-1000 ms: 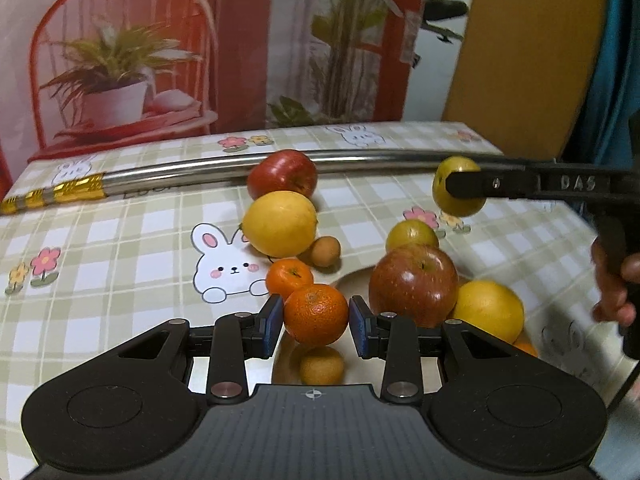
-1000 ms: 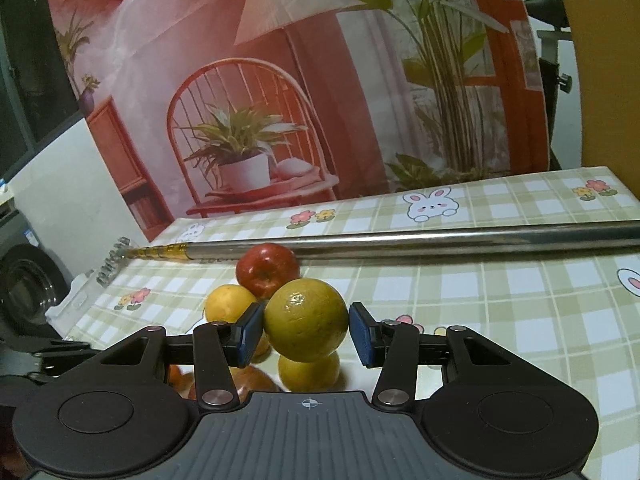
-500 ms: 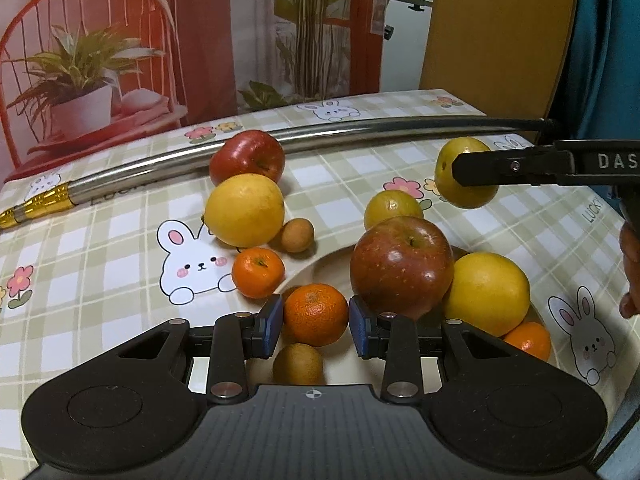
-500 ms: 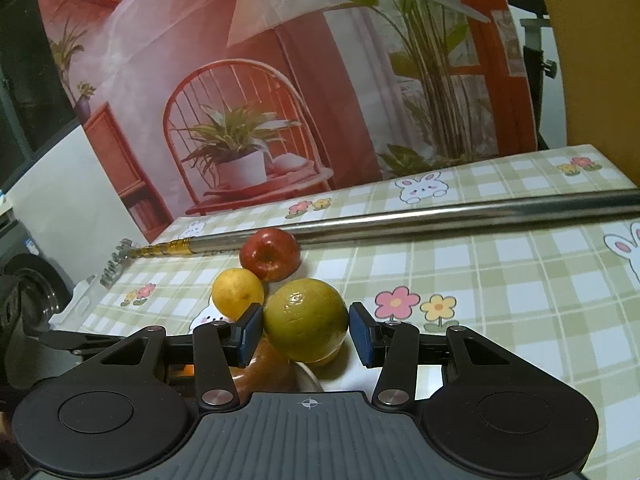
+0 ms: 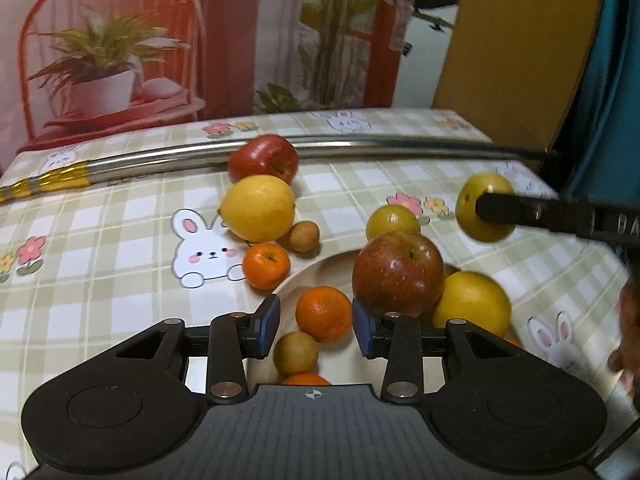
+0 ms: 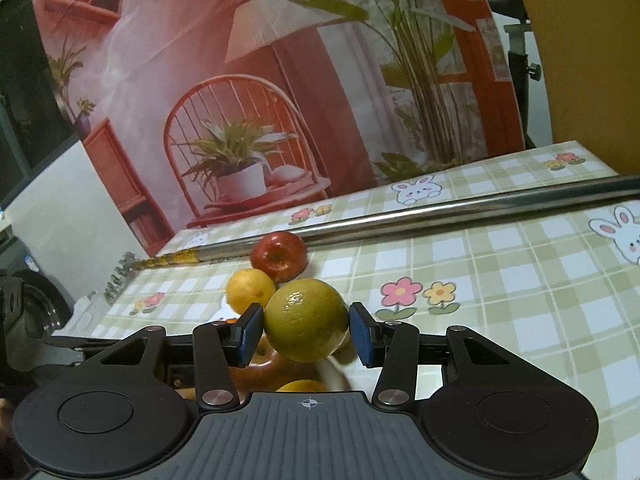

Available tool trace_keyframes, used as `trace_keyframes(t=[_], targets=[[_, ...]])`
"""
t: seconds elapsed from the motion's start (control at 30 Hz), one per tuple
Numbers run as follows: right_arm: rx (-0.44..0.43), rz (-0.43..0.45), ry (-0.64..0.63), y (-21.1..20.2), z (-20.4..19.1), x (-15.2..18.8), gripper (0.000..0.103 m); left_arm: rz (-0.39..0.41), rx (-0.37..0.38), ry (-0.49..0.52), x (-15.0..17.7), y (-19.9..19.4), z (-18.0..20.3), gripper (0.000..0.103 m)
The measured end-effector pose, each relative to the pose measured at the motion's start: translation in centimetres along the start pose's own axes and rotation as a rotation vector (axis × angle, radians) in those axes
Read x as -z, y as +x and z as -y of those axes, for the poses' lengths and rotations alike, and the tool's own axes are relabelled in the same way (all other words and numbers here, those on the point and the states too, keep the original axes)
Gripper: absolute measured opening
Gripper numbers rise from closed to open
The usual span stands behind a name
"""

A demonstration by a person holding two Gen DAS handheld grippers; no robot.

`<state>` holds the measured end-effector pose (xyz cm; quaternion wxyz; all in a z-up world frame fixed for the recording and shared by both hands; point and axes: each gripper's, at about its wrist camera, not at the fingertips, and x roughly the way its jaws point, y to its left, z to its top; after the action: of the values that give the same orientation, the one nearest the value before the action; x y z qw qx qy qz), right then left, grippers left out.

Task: Organize fruits
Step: 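Carry the tangerine and yellow-green citrus over the white plate and open both tools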

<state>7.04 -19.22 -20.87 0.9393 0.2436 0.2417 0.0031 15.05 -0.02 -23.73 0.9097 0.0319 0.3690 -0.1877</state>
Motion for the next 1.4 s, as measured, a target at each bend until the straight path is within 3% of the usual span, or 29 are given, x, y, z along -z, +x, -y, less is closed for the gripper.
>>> trace_keyframes(t=[0.3, 0.5, 0.7, 0.93, 1.23, 1.4], targets=[[-0.029, -0.037, -0.083, -1.4, -3.5, 2.3, 0.043, 0.054, -0.117, -0.1, 1.0, -5.7, -0.8, 0.043], [-0.044, -0.126, -0.166, -1.8, -7.0, 4.9, 0.043, 0.083, -0.184, -0.164, 3.0, -9.2, -1.6, 0.043], [-0.088, -0.212, -0.296, -2.0, -10.8, 6.9, 0.043, 0.128, -0.206, -0.218, 4.5, -11.9, -2.3, 0.049], [-0.058, -0.266, -0.282, -1.3, -11.0, 7.5, 0.043, 0.135, -0.206, -0.242, 5.1, -12.1, -2.8, 0.049], [-0.098, -0.344, -0.237, 0.4, -10.0, 8.2, 0.044, 0.102, -0.184, -0.239, 5.5, -11.0, -2.7, 0.049], [-0.111, -0.341, -0.233, 0.6, -9.8, 8.2, 0.044, 0.092, -0.185, -0.218, 5.5, -10.7, -2.3, 0.049]])
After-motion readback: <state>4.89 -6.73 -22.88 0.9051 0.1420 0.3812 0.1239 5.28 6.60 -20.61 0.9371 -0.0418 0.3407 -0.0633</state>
